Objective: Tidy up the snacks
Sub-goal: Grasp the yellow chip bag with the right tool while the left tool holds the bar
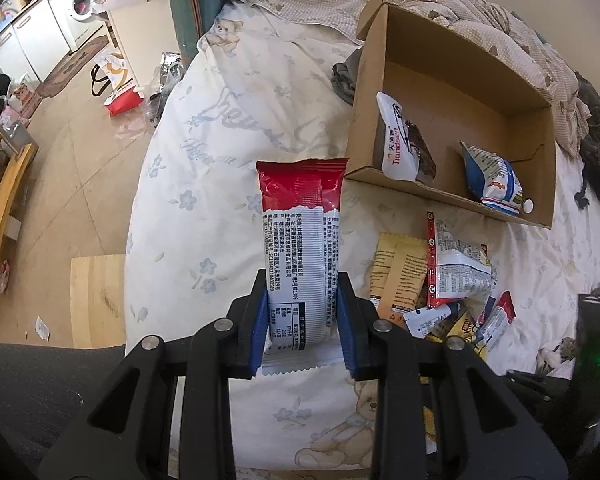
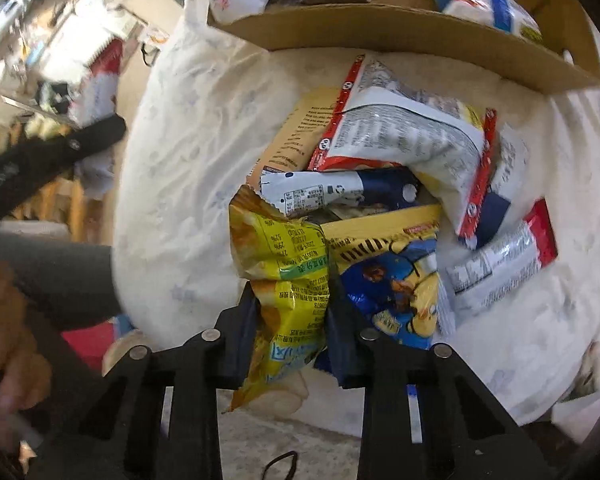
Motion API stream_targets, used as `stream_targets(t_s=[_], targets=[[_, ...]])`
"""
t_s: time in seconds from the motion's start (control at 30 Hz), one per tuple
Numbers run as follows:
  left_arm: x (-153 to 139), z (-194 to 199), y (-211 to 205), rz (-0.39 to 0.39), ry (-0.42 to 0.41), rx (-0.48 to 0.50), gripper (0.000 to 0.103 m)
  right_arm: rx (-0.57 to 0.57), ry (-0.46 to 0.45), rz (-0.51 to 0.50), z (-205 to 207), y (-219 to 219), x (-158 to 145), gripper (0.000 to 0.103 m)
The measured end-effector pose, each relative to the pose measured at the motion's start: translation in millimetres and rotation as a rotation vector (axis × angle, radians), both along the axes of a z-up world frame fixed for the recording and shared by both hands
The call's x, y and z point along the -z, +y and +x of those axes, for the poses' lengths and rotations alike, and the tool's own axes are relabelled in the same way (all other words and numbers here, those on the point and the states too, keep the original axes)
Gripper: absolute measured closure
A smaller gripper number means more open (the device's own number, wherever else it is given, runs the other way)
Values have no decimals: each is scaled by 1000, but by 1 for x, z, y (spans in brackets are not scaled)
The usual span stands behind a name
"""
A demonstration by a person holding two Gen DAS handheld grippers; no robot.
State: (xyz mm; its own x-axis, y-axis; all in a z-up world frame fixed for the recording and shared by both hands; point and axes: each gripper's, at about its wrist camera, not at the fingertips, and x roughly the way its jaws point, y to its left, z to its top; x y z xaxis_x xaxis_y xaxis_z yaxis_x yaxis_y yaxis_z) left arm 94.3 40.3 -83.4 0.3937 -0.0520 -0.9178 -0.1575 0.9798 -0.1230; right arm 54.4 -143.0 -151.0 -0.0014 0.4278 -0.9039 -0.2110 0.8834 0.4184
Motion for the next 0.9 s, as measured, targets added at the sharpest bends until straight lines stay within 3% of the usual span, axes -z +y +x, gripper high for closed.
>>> stream_targets(t_s=[0.2, 0.37, 0.7, 0.9], targets=[[-3, -1, -3, 23, -17, 5, 76, 72, -27, 164, -6, -27, -33, 72], [-6, -2, -1, 35, -37, 4, 76, 145, -142, 294, -2, -46, -67, 72], [-19, -7, -8, -10, -115, 40, 76, 362, -388, 433, 5, -97, -112, 72], [-22, -10, -15, 10, -137, 66, 76, 456, -426, 469, 7, -122, -118, 72]])
